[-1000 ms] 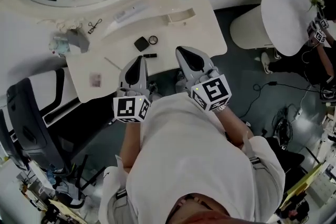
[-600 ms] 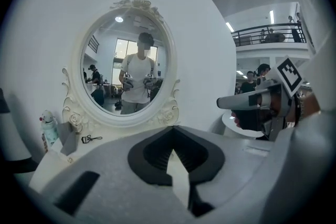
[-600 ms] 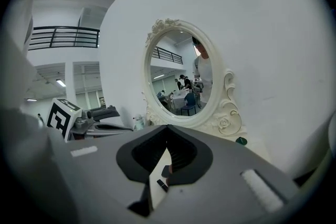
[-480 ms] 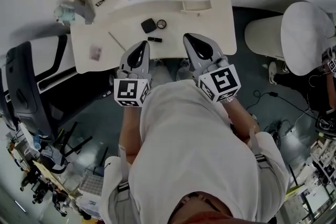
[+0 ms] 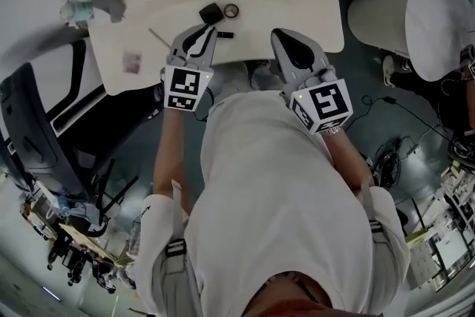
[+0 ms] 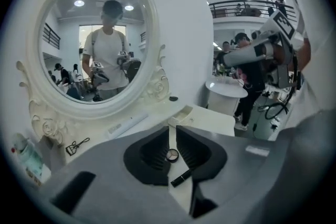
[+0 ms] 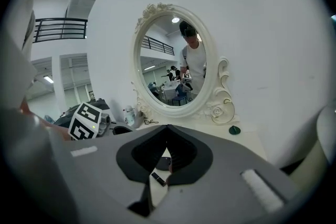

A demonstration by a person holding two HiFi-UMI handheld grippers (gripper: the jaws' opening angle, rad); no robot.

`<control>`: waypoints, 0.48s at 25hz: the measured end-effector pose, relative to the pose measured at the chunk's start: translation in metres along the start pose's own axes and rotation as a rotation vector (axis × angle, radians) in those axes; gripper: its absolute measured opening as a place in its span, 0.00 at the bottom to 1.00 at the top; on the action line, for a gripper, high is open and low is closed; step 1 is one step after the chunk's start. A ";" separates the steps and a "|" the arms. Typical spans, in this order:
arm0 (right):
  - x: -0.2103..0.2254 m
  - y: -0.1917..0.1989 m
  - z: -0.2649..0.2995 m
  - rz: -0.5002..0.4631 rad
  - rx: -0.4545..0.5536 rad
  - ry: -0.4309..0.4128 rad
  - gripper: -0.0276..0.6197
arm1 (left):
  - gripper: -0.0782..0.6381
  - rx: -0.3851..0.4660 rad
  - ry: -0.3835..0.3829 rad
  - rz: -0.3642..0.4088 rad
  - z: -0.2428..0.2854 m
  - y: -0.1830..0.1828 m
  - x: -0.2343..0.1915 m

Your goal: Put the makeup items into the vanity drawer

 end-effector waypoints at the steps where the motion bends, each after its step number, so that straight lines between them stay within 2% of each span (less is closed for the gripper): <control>1: 0.000 -0.001 0.001 -0.001 -0.004 0.018 0.05 | 0.18 -0.024 0.031 0.032 0.008 0.004 -0.004; 5: -0.003 -0.006 0.006 0.001 -0.007 0.081 0.05 | 0.20 -0.140 0.177 0.153 0.037 0.030 -0.015; 12: -0.013 -0.007 0.017 0.023 -0.008 0.175 0.05 | 0.26 -0.365 0.469 0.456 0.083 0.075 -0.008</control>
Point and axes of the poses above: the fingertips, and each gripper's own axes: z forward along the fingers, x to its right, y out of its underside, the point moved 9 cm from there along -z, backward along the fingers, and after that the axes turned 2 degrees about -z, right-handed, at the moved point
